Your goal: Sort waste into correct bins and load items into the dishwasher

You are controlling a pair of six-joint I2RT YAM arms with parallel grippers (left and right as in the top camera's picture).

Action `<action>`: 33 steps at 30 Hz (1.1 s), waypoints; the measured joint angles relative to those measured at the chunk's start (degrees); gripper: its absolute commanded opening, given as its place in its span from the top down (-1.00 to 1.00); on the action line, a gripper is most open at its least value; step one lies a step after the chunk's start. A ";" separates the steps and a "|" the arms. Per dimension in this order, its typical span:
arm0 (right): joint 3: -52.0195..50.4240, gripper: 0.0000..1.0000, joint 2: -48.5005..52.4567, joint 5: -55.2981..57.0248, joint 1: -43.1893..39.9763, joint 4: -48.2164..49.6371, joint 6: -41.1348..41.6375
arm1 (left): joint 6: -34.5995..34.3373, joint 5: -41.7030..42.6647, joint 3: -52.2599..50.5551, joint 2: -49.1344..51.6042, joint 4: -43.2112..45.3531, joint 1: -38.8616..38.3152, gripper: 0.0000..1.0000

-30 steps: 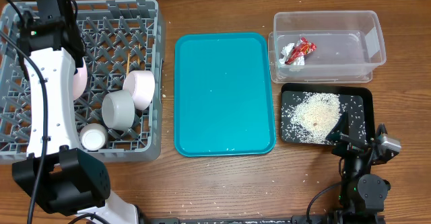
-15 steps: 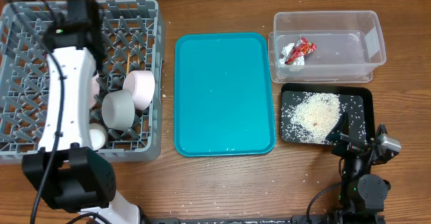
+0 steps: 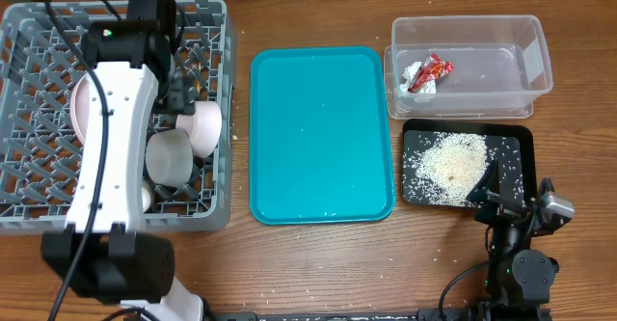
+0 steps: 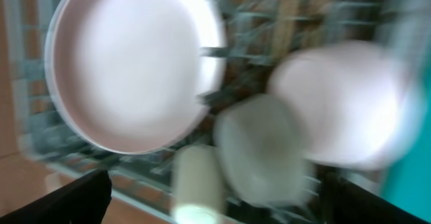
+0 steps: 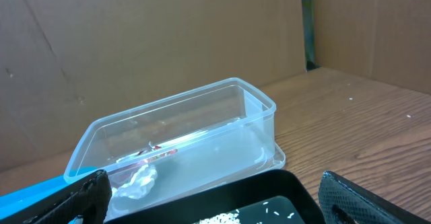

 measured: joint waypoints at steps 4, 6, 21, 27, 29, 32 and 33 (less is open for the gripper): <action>0.00 -1.00 0.00 0.02 0.00 0.02 0.00 | 0.02 9.46 7.37 -6.23 -3.85 -2.49 -1.00; 0.00 -1.00 0.00 0.00 0.00 0.00 0.00 | 0.00 11.82 9.42 -10.82 -4.96 -4.50 -0.99; 0.00 -1.00 0.00 -0.02 0.00 0.00 0.00 | 0.02 25.53 11.69 -29.18 -8.00 -13.53 -1.00; 0.00 -1.00 0.00 0.00 0.00 0.02 -0.02 | 0.02 23.30 11.04 -29.20 -7.85 -13.90 -0.99; 0.00 -1.00 0.00 -0.02 0.00 0.00 0.02 | 0.11 22.29 9.90 -30.34 -2.56 -13.90 -1.00; 0.00 -1.00 0.00 -0.02 0.00 0.00 0.02 | 1.38 21.86 3.50 -35.34 10.64 -13.90 -1.00; 0.00 -1.00 0.00 0.00 0.00 0.04 0.00 | 1.79 21.88 0.48 -37.68 14.25 -13.90 -1.00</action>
